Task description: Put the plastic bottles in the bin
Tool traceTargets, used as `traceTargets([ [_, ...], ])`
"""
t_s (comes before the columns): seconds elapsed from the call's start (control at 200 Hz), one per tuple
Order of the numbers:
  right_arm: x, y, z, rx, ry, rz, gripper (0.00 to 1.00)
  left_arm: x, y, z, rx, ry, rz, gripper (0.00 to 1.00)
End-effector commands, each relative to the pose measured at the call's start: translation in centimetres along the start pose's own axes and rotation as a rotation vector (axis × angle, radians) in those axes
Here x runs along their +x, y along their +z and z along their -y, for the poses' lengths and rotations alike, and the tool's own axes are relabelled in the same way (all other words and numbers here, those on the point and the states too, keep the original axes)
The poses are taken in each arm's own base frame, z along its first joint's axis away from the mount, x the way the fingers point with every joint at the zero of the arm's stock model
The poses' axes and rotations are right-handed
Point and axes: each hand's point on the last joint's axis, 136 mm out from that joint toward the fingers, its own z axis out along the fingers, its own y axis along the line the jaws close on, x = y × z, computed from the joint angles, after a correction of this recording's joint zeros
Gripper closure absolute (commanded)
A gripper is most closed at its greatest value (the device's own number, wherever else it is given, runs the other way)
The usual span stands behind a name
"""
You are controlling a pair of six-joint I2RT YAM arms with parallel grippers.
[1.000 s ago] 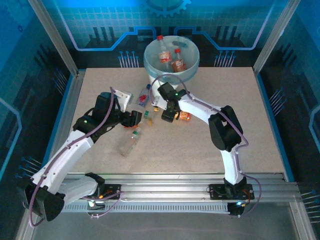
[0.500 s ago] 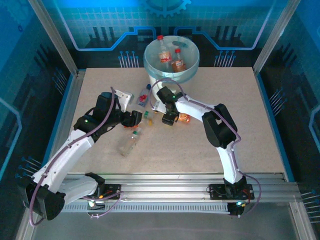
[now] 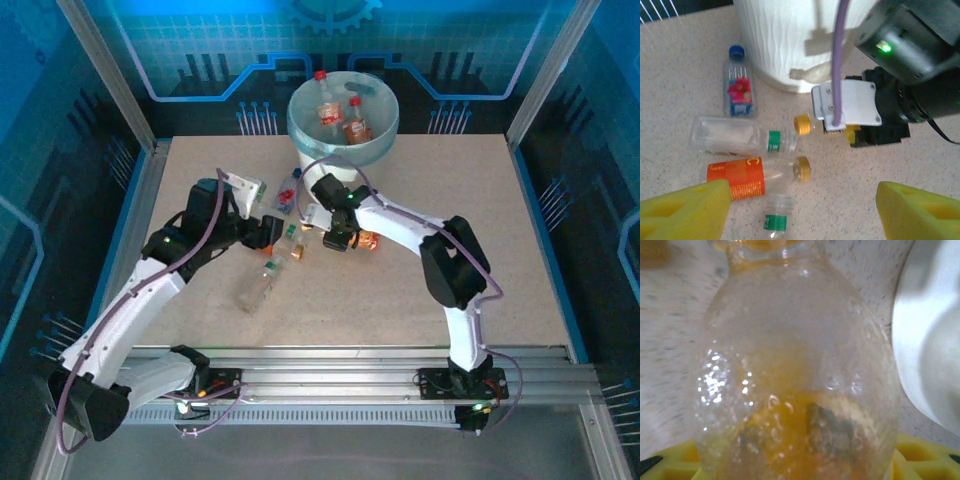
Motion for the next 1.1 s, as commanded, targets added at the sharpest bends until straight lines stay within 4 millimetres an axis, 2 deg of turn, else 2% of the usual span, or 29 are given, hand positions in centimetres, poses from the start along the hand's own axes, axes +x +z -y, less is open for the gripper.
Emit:
traceTargets([
  [0.0,-1.3,-6.0,-0.4,0.003,0.018,0.107,0.46,-3.6,-3.1,1.2,0.038,0.013,0.112,0.23],
  [0.14,-2.9,-11.7,0.0,0.023,0.033,0.232,0.47,-7.2,-5.1,2.0,0.062,0.024,0.213,0.23],
  [0.28,-5.9,-19.2,2.2,0.079,0.067,0.439,0.48,-11.4,-6.7,2.8,0.089,0.034,0.318,0.24],
  [0.335,-7.1,-22.1,3.4,0.106,0.087,0.523,0.49,-12.6,-6.5,3.0,0.099,0.035,0.339,0.24],
  [0.465,-9.4,-28.0,7.5,0.171,0.175,0.703,0.51,-16.4,-6.6,3.4,0.110,0.031,0.410,0.24],
  [0.59,-10.3,-31.1,13.7,0.285,0.334,0.807,0.51,-19.6,-6.3,3.7,0.119,0.025,0.463,0.24],
  [0.715,-10.5,-31.9,20.0,0.375,0.514,0.880,0.51,-21.9,-5.5,4.0,0.137,0.021,0.491,0.24],
  [0.77,-10.6,-31.5,22.4,0.405,0.567,0.903,0.51,-22.7,-5.2,4.1,0.144,0.022,0.498,0.24],
  [0.83,-10.8,-30.3,24.6,0.434,0.613,0.918,0.51,-23.2,-4.7,4.2,0.148,0.022,0.498,0.24],
  [0.93,-11.0,-27.9,27.3,0.457,0.666,0.922,0.51,-23.7,-3.7,4.2,0.152,0.021,0.490,0.24],
  [1.095,-10.5,-22.8,29.8,0.466,0.725,0.865,0.47,-23.9,-2.2,4.0,0.152,0.015,0.470,0.24],
])
